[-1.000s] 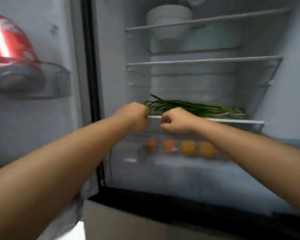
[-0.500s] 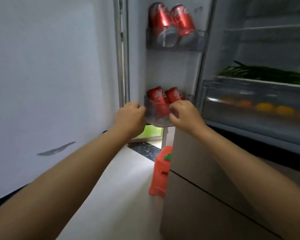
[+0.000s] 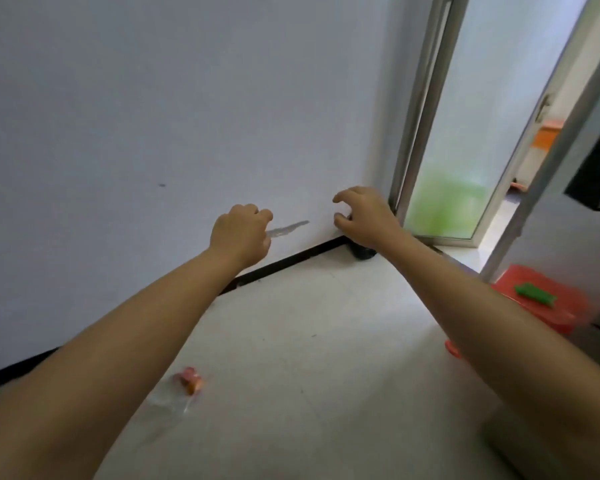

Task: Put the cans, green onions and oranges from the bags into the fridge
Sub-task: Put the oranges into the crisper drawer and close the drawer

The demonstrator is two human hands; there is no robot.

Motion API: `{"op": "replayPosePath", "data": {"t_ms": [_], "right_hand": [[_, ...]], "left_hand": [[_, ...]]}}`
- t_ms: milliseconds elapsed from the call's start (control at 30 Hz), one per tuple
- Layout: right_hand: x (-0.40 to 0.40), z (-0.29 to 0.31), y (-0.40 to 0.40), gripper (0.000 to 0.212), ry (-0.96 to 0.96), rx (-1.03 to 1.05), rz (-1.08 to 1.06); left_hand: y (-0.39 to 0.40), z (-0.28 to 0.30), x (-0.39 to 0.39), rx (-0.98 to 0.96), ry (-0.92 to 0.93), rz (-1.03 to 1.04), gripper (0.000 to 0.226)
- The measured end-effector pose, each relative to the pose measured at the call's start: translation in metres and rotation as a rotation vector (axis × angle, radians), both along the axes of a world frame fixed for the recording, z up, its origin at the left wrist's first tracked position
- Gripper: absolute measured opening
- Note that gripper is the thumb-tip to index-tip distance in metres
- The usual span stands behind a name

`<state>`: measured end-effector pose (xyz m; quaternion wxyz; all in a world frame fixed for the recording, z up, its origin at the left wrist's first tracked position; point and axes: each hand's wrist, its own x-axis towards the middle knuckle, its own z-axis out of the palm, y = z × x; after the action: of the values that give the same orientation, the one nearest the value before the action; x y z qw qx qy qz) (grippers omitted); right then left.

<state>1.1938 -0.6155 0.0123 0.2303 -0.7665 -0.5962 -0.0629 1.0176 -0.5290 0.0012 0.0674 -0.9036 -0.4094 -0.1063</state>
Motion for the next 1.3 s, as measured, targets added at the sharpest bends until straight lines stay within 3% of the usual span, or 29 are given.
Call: {"op": "replayPosePath", "data": {"t_ms": [333, 600, 800, 1100, 1300], "right_hand": [[-0.141, -0.092, 0.226, 0.039, 0.008, -0.206, 0.115], [-0.199, -0.116, 0.433, 0.038, 0.106, -0.234, 0.087], [-0.245, -0.146, 0.541, 0.037, 0.147, -0.28, 0.009], [-0.326, -0.285, 0.587, 0.035, 0.394, -0.347, -0.353], [-0.378, -0.444, 0.556, 0.032, 0.554, -0.482, -0.562]], "left_hand": [[0.208, -0.091, -0.143, -0.172, 0.058, 0.172, 0.041], [0.417, -0.114, -0.182, -0.209, 0.13, 0.089, 0.039], [0.537, -0.146, -0.215, -0.24, 0.195, -0.023, 0.037], [0.632, -0.254, -0.254, -0.312, 0.359, -0.389, 0.037], [0.622, -0.404, -0.28, -0.45, 0.482, -0.546, 0.038]]}}
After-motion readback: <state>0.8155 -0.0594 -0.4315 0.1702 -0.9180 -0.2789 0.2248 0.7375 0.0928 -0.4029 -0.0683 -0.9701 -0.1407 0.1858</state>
